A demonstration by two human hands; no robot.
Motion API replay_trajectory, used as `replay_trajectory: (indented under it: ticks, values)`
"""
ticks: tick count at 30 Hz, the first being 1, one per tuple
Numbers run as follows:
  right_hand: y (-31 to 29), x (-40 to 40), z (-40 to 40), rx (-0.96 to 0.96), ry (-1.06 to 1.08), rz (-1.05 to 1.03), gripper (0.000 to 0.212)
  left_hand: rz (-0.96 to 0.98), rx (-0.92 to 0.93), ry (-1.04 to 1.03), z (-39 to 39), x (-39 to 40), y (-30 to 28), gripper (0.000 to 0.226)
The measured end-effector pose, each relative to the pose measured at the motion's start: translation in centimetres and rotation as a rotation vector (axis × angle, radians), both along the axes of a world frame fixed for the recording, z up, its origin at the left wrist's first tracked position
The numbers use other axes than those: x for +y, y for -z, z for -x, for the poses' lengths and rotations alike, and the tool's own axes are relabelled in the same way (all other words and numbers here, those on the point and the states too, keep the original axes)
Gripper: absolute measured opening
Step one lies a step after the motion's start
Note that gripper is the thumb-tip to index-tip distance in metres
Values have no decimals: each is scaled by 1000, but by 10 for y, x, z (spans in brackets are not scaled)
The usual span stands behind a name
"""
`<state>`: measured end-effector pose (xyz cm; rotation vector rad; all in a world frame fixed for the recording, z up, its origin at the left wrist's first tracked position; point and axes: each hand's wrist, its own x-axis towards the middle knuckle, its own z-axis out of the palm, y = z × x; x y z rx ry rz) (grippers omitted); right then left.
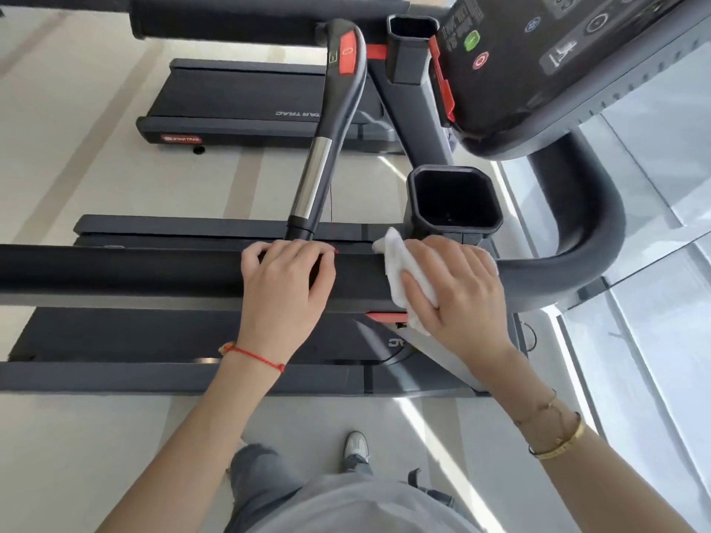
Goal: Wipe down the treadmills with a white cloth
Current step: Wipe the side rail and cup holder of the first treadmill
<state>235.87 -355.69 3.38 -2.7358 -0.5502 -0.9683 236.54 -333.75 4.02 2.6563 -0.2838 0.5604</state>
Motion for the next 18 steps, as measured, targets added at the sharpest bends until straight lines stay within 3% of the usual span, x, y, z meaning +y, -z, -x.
replay_trajectory:
  ticks: [4, 11, 18]
  values:
    - [-8, 6, -9, 51, 103, -53, 29, -13, -2, -13, 0, -2, 1, 24]
    - [-8, 49, -14, 83, -16, 30, 30, 2, -35, -6, 0, 0, 2, 26]
    - [-2, 9, 0, 36, -56, 68, 32, 16, 10, 4, 1, 2, -2, 28]
